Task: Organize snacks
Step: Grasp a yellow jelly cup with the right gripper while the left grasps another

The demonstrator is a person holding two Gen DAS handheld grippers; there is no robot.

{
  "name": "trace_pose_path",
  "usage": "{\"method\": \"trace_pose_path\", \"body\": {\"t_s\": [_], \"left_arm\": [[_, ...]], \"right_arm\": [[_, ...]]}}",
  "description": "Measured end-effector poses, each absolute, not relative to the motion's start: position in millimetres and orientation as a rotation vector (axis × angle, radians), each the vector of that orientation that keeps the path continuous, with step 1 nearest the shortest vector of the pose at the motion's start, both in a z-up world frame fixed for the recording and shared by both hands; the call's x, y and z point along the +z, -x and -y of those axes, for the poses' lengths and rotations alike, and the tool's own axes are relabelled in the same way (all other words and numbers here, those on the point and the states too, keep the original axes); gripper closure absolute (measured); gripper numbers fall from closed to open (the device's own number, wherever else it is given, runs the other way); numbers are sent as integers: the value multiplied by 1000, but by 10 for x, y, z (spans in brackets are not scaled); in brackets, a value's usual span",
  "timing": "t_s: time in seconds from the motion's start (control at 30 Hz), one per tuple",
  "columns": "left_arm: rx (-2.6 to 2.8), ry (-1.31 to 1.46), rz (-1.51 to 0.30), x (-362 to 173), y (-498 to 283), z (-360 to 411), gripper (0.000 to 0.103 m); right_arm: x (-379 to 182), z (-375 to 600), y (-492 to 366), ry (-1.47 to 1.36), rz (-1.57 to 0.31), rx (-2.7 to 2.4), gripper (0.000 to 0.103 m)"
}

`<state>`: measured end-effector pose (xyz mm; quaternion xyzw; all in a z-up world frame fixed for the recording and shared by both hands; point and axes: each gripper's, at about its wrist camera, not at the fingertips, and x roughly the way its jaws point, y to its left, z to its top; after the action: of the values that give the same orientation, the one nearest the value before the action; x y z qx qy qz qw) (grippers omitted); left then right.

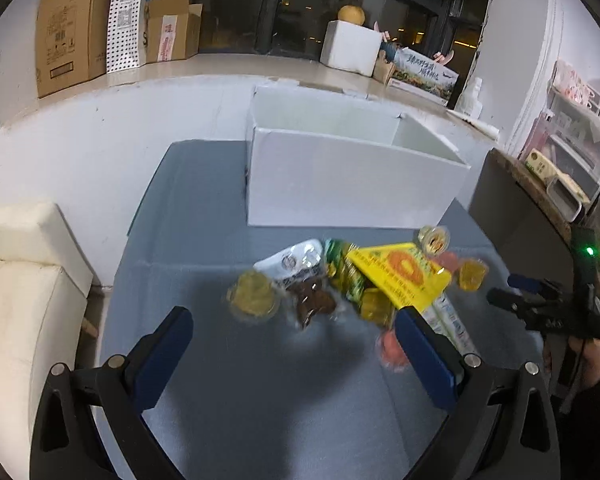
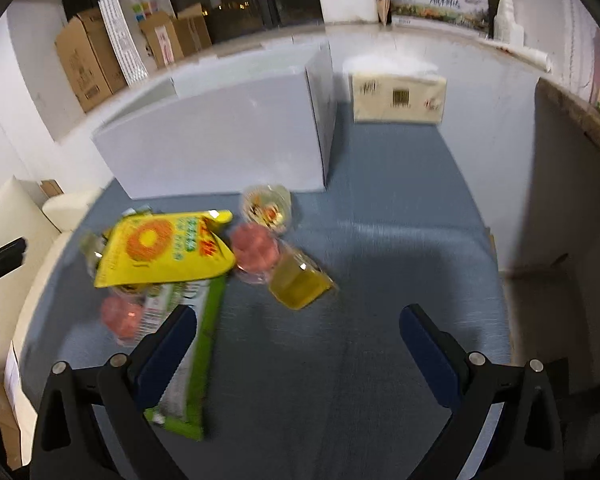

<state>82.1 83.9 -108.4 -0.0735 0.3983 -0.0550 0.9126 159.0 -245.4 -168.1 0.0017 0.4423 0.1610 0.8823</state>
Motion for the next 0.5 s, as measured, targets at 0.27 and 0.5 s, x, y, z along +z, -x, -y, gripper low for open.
{"method": "trace_pose_path", "body": {"t_s": [0.27,0.5], "left_arm": [[-87,175,-838,-1171,-779,-947,0],[-74,179,-871,-1316,-876,-996,0]], "right_arm": [[-1846,2423,-1878,-16,-948,333,20],[-1835,2425,-1884,-34,-951,330,53]]}}
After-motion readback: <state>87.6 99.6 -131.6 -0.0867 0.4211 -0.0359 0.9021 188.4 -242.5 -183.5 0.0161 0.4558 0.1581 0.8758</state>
